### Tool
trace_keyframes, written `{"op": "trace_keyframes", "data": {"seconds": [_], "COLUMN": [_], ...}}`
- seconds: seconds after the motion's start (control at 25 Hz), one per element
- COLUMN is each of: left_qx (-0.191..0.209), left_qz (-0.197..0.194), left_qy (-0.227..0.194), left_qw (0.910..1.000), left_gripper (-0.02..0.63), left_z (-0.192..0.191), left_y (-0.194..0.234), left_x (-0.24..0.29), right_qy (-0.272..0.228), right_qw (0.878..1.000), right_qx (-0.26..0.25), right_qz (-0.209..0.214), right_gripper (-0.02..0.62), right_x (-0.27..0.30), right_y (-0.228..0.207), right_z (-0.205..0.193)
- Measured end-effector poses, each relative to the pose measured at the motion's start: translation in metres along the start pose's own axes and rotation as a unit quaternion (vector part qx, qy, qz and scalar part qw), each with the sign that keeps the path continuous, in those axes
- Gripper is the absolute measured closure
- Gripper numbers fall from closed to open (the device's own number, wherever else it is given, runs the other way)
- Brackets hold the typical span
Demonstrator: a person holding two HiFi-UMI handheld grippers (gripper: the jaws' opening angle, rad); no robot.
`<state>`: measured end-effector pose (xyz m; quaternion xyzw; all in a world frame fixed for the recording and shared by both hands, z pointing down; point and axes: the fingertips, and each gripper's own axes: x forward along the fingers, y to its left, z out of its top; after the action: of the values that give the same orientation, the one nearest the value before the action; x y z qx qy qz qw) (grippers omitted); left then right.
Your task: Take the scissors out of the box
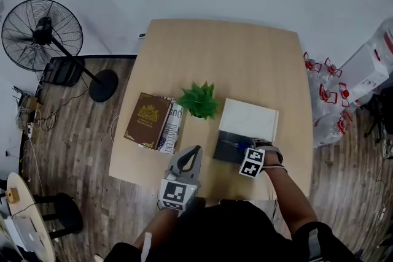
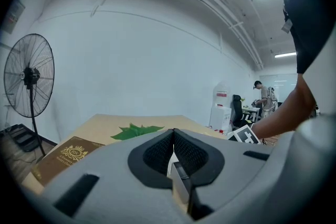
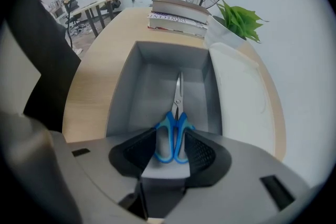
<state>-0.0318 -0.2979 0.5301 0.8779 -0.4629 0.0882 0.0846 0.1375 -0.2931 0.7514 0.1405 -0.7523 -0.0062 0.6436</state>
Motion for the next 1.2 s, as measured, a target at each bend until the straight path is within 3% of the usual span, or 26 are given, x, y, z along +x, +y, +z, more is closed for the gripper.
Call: {"op": "trace_keyframes", "data": {"seconds": [0.24, 0.32, 0.36, 0.72, 1.0, 1.2], "left_qx": [-0.001, -0.001, 0.0, 0.002, -0.002, -0.005], "left_qz": [-0.003, -0.003, -0.004, -0.004, -0.002, -0.002], "left_qy": [-0.001, -0.001, -0.001, -0.001, -0.006, -0.006], "left_qw": [1.0, 1.0, 1.0, 1.0, 1.0, 1.0], "left_gripper": [0.602, 0.601, 0.601, 0.602, 0.601, 0.601], "left_z": [0.0, 0.001, 0.002, 0.002, 0.001, 0.0], "left_y": [0.0, 0.001, 0.001, 0.002, 0.002, -0.001], "left_x": [-0.001, -0.002, -0.002, -0.007, -0.011, -0.009], "right_qy": [0.002, 0.004, 0.006, -0.005, -0.049, -0.102], "right_qw": [0.999, 0.998, 0.998, 0.997, 0.99, 0.979], "right_qx": [0.046, 0.058, 0.06, 0.077, 0.112, 0.132], "right_qz": [0.024, 0.018, 0.013, -0.01, -0.064, -0.121], "right_gripper": [0.446, 0.466, 0.514, 0.518, 0.522, 0.522], "right_x": [0.001, 0.002, 0.003, 0.004, -0.021, -0.059], "right_y": [-0.001, -0.004, -0.005, -0.005, -0.003, -0.005], "right_z": [0.0, -0.001, -0.003, -0.004, 0.0, 0.006]}}
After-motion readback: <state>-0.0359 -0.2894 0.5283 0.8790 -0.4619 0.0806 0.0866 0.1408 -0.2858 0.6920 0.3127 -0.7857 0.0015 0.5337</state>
